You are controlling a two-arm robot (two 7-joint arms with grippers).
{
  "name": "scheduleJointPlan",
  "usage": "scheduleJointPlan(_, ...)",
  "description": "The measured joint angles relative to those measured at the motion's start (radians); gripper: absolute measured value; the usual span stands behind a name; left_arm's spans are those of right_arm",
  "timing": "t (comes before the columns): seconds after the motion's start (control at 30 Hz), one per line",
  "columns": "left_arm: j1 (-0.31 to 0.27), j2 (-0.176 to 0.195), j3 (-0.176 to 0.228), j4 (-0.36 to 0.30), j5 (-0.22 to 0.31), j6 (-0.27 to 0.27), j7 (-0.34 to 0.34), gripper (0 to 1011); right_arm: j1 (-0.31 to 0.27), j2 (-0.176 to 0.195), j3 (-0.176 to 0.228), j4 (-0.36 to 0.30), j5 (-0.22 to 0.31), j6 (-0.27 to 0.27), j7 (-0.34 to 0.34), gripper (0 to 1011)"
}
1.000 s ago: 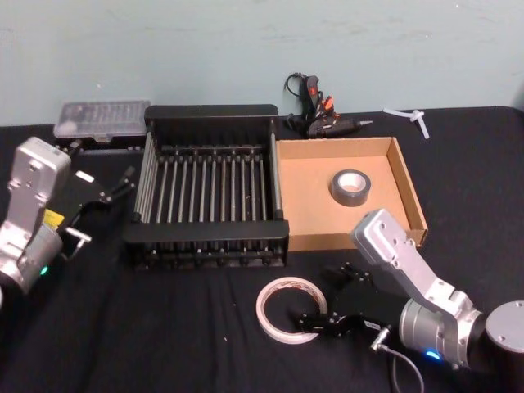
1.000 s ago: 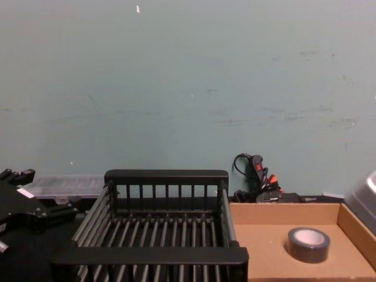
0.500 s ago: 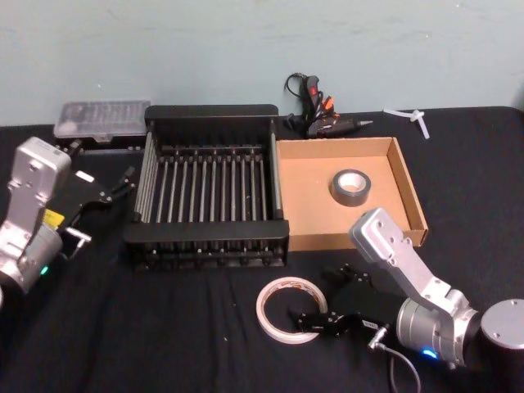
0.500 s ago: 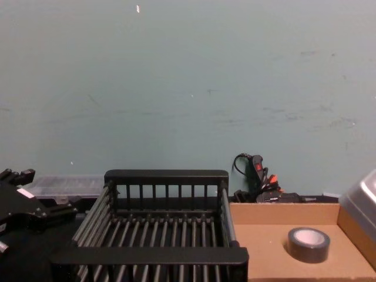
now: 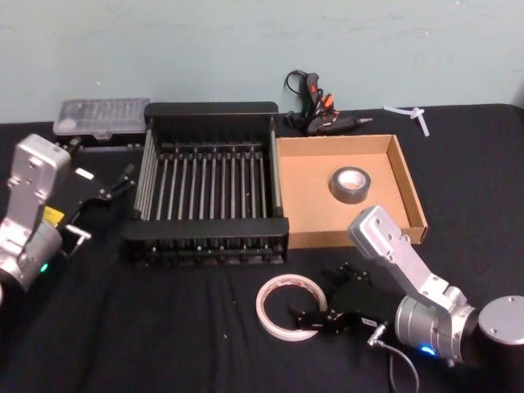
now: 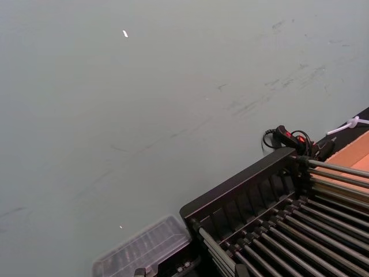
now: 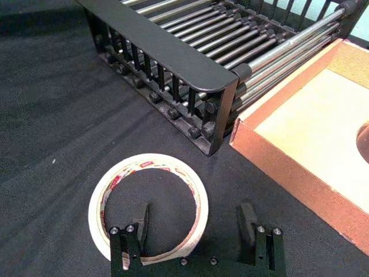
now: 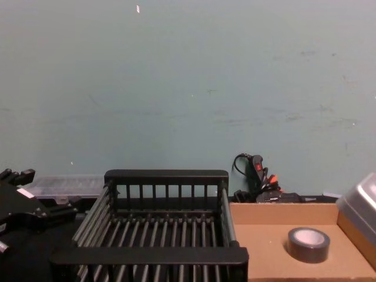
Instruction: Pick up the white tape and place it into the black box , Pick up the silver tape and place it into the brown box.
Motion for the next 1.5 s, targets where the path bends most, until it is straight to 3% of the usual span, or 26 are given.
scheduleJointPlan(0.4, 0.000, 0.000, 0.000, 0.000, 0.000, 0.000, 0.000, 1001, 0.000, 0.001, 0.000, -0.001, 0.000, -0.001, 0.000, 969)
scheduleJointPlan(0.63, 0.000, 0.000, 0.000, 0.000, 0.000, 0.000, 0.000, 1001, -0.001, 0.001, 0.001, -0.002, 0.001, -0.002, 0.000, 808)
scheduleJointPlan(1.27, 0.000, 0.000, 0.000, 0.000, 0.000, 0.000, 0.000, 1002, -0.001, 0.002, 0.001, -0.003, 0.001, -0.003, 0.000, 188)
scheduleJointPlan(1.5, 0.000, 0.000, 0.000, 0.000, 0.000, 0.000, 0.000, 1001, -0.001, 0.002, 0.001, -0.003, 0.001, -0.003, 0.000, 109)
